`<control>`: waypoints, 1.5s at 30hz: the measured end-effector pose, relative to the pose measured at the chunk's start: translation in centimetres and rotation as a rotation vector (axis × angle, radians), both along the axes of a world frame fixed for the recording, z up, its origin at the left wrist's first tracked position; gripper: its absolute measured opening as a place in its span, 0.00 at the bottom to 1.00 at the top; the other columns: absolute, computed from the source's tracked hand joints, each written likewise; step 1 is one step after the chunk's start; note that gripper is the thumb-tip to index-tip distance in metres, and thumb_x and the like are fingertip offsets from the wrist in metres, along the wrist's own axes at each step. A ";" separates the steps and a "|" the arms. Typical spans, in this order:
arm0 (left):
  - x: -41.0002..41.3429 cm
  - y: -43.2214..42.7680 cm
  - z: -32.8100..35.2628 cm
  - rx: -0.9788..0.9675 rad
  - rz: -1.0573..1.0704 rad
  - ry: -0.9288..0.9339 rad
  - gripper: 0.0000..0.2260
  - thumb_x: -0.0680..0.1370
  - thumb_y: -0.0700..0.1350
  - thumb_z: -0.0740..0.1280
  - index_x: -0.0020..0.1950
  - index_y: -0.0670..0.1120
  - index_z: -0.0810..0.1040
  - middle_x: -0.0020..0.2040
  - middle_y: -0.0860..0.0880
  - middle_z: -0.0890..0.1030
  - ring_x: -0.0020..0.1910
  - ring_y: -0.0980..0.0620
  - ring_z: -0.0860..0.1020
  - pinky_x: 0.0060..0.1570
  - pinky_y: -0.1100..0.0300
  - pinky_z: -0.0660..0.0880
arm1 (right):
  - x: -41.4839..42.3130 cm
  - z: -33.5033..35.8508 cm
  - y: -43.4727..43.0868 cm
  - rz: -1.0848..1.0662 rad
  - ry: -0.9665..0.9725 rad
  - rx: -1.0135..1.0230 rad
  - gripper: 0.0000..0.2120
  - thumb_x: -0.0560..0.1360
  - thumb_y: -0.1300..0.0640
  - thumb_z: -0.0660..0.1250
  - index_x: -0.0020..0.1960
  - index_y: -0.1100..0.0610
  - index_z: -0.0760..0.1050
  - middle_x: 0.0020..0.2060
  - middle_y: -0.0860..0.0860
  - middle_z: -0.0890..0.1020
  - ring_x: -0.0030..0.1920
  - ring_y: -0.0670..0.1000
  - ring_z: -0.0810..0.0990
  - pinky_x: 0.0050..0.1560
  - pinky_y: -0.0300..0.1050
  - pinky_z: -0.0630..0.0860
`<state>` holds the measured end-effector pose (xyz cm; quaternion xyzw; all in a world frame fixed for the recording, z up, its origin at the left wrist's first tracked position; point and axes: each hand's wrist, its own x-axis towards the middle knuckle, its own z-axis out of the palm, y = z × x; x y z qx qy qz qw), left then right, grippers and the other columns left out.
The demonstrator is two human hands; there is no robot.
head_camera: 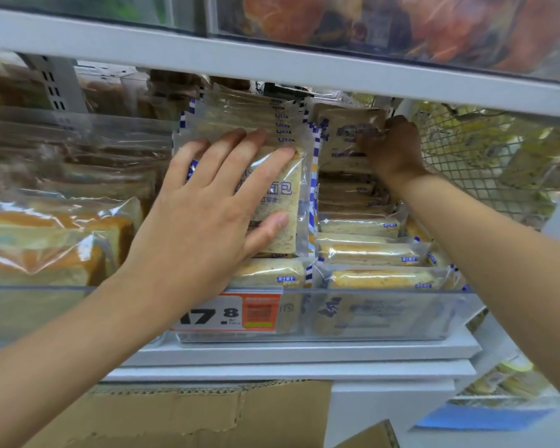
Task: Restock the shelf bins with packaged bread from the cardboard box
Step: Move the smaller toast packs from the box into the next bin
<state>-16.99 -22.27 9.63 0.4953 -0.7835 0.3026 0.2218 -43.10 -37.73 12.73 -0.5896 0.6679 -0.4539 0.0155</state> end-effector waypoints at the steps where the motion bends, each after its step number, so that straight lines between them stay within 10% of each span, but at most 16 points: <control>1: 0.0 0.0 0.0 -0.001 0.001 0.000 0.26 0.82 0.59 0.51 0.78 0.50 0.58 0.75 0.44 0.66 0.73 0.43 0.64 0.71 0.44 0.58 | 0.2 0.0 -0.1 -0.012 -0.042 -0.010 0.26 0.77 0.51 0.68 0.69 0.63 0.67 0.65 0.57 0.74 0.61 0.58 0.76 0.55 0.44 0.73; 7: 0.0 0.0 0.0 0.000 0.000 0.005 0.26 0.82 0.59 0.51 0.78 0.50 0.58 0.74 0.44 0.66 0.73 0.43 0.64 0.71 0.43 0.59 | 1.6 0.2 -0.6 0.104 -0.277 0.185 0.38 0.75 0.53 0.71 0.76 0.60 0.52 0.69 0.57 0.70 0.66 0.57 0.73 0.65 0.50 0.73; 23: 0.0 -0.1 -0.2 -0.025 -0.014 0.012 0.25 0.83 0.59 0.51 0.78 0.50 0.59 0.74 0.44 0.67 0.73 0.43 0.65 0.71 0.44 0.59 | -0.6 0.4 -2.1 0.318 -0.721 0.199 0.34 0.61 0.61 0.69 0.66 0.63 0.69 0.51 0.54 0.79 0.53 0.57 0.81 0.42 0.48 0.82; 29: 0.0 -0.1 -0.2 -0.027 -0.024 0.020 0.25 0.83 0.59 0.51 0.78 0.50 0.59 0.74 0.44 0.67 0.73 0.43 0.65 0.71 0.44 0.59 | 1.3 -0.3 -0.5 0.216 -0.173 0.174 0.51 0.70 0.47 0.73 0.79 0.54 0.42 0.76 0.58 0.59 0.74 0.60 0.61 0.73 0.58 0.63; 33: 0.0 -0.2 -0.4 -0.039 -0.027 0.023 0.26 0.82 0.59 0.52 0.78 0.50 0.59 0.74 0.44 0.67 0.73 0.43 0.65 0.71 0.44 0.59 | -0.1 -0.2 1.1 0.296 0.182 0.125 0.46 0.66 0.42 0.76 0.77 0.42 0.55 0.78 0.54 0.48 0.77 0.61 0.50 0.75 0.60 0.55; 45: 0.1 -0.2 -0.3 -0.037 -0.040 0.023 0.26 0.82 0.59 0.52 0.78 0.50 0.59 0.74 0.44 0.67 0.72 0.43 0.65 0.70 0.44 0.59 | 0.4 0.1 2.1 0.289 0.281 0.202 0.48 0.67 0.45 0.77 0.79 0.44 0.52 0.78 0.55 0.38 0.78 0.61 0.47 0.77 0.54 0.53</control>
